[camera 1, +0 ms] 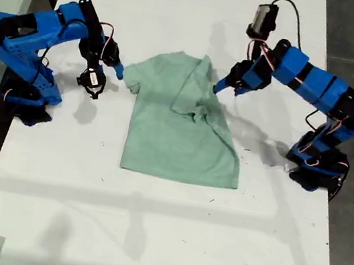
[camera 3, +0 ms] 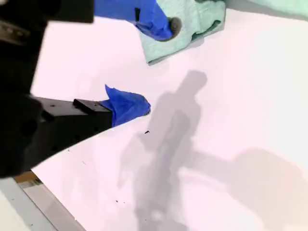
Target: Fold tshirt
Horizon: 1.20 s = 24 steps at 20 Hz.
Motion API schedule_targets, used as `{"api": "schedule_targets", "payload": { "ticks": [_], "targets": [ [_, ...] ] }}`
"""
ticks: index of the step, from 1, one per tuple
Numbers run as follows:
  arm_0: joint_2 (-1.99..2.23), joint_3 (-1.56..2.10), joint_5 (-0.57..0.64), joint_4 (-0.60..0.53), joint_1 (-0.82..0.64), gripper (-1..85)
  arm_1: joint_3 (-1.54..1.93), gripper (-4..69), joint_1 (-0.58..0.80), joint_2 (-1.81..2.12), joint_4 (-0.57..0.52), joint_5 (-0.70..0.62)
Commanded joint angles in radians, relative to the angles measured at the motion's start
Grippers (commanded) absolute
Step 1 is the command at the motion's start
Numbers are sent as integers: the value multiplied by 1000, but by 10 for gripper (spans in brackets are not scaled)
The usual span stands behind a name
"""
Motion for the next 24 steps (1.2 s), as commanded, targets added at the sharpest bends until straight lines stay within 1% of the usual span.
{"api": "schedule_targets", "payload": {
  "ticks": [1, 5, 8, 10, 13, 15, 18, 21, 24],
  "targets": [
    [48, -21, -8, 12, 2, 192, 250, 227, 78, 276, -52, 29],
    [48, -20, -8, 5, -5, 203, 529, 164, 127, 492, -126, 77],
    [37, -29, 3, -5, -23, 223, 617, 178, 133, 552, -138, 94],
    [-15, -72, 34, -9, -43, 240, 629, 179, 127, 580, -138, 95],
    [-121, -127, 74, -67, -84, 257, 629, 180, 124, 588, -137, 94],
    [-216, -160, 107, -127, -114, 269, 629, 181, 120, 589, -137, 92],
    [-390, -232, 124, -189, -132, 280, 629, 182, 112, 595, -132, 97],
    [-595, -328, 140, -212, -155, 294, 630, 183, 97, 612, -129, 104],
    [-723, -407, 141, -206, -161, 295, 630, 184, 87, 618, -126, 107]
  ]
}}
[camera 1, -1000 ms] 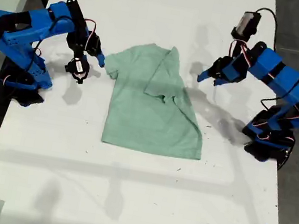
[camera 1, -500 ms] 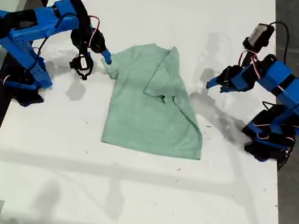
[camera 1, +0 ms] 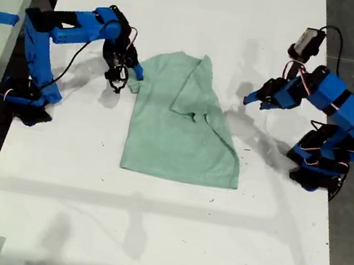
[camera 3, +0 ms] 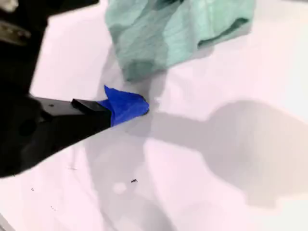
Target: Fold tshirt
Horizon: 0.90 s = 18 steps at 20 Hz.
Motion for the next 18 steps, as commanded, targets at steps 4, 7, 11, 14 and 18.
{"api": "schedule_targets", "payload": {
  "ticks": [4, 7, 11, 14, 18],
  "targets": [
    [-67, -77, 2, -12, -20, 49, -6, 186, -20, 41, -6, 14],
    [-37, -71, 6, -2, -15, 0, -6, 186, -20, 43, -6, 12],
    [5, -51, 6, 8, -12, 0, -2, 185, -20, 52, -6, 12],
    [109, -51, -5, 81, 3, 0, 0, 184, -20, 55, -8, 12],
    [301, -58, -21, 178, 14, 0, 2, 184, -18, 55, -9, 11]
  ]
}}
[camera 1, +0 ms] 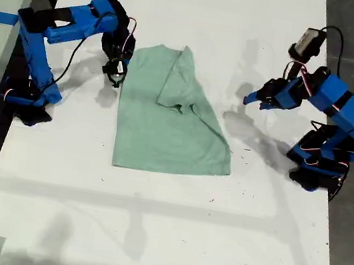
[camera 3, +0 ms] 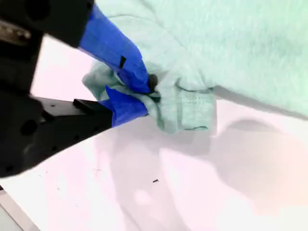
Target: Fold tshirt
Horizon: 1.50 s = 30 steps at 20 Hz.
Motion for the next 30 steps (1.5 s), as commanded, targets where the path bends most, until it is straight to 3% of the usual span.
{"api": "schedule_targets", "payload": {
  "ticks": [1, 6, 10, 17, 18, 19, 22, 27, 30],
  "targets": [
    [166, -21, -15, 51, 26, 0, -5, 184, -8, 31, -9, 6],
    [103, -252, -18, 31, 173, 0, 2, 184, -3, 31, -15, 3],
    [-281, -750, -5, 75, 276, 0, 6, 184, -6, 28, -18, 3],
    [-469, -759, 14, -196, 344, 0, 9, 184, -14, 28, -20, 5],
    [-499, -761, 35, -238, 344, 51, 11, 184, -14, 28, -20, 6],
    [-518, -762, 64, -259, 345, 234, 11, 185, -17, 28, -20, 6],
    [-422, -749, 66, -167, 354, 290, 11, 186, -29, 28, -18, 11],
    [-135, -568, 8, 46, 364, 292, 12, 200, -71, 28, -18, 18],
    [26, -324, -67, 31, 425, 294, 32, 204, -156, 26, -52, 31]
  ]
}}
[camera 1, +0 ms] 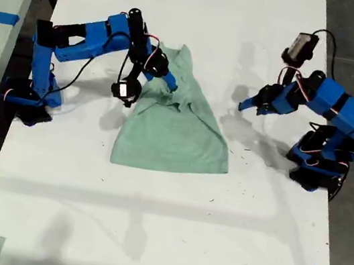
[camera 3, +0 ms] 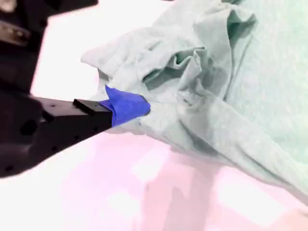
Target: Fold tshirt
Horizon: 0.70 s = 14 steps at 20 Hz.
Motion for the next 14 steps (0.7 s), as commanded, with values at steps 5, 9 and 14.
{"api": "schedule_targets", "payload": {
  "ticks": [5, 9, 14],
  "targets": [
    [367, 588, -225, -170, 164, 289, 81, 195, -247, -60, -186, 37],
    [390, 683, -314, -225, 247, 286, 115, 194, -385, -187, -316, 69],
    [387, 695, -362, -222, 282, 282, 150, 195, -433, -345, -451, 80]
  ]
}}
